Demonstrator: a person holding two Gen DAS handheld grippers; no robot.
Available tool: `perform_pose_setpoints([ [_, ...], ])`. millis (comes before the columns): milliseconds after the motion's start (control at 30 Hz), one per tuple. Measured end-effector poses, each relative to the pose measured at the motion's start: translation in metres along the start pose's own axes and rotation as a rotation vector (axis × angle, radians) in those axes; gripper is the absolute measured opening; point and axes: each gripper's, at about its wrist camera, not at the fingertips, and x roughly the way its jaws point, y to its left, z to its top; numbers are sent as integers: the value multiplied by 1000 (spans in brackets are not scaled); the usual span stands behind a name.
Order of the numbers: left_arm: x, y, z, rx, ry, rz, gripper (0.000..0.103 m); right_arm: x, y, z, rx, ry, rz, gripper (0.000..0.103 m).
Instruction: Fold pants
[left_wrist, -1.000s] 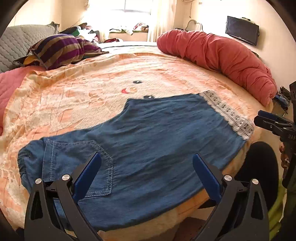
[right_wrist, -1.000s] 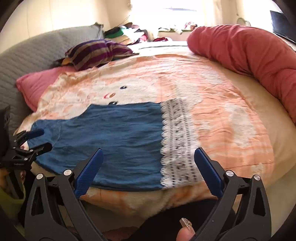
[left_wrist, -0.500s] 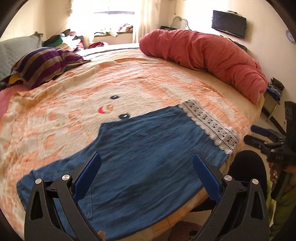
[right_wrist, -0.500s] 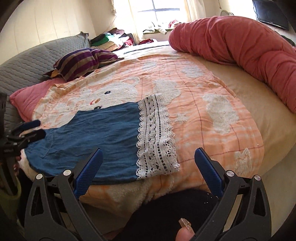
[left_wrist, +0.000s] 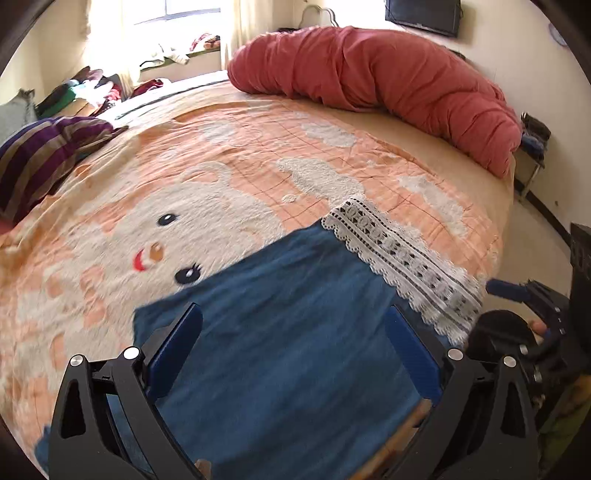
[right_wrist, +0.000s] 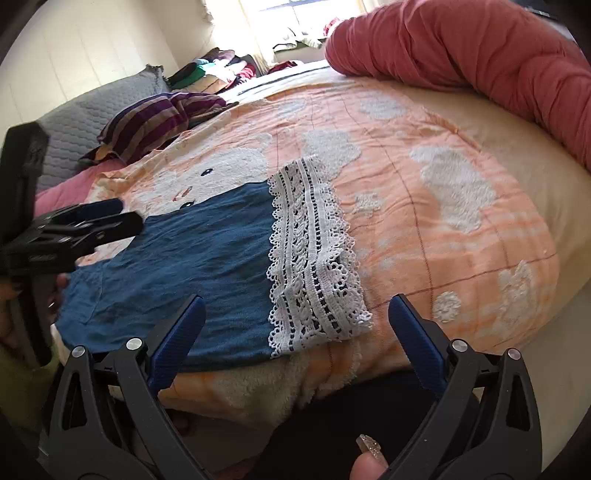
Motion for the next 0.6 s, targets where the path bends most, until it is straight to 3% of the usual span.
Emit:
perform_pose_setpoints([
  [133, 29, -3, 24, 11, 25, -1, 98, 12, -9, 0, 83, 25, 15, 93],
  [400, 81, -4, 56, 67, 72, -10, 98, 24, -11, 4, 107, 46, 5, 93],
  [600, 114, -9, 69, 98, 107, -73, 97, 31, -8, 5, 100, 60, -11, 93],
])
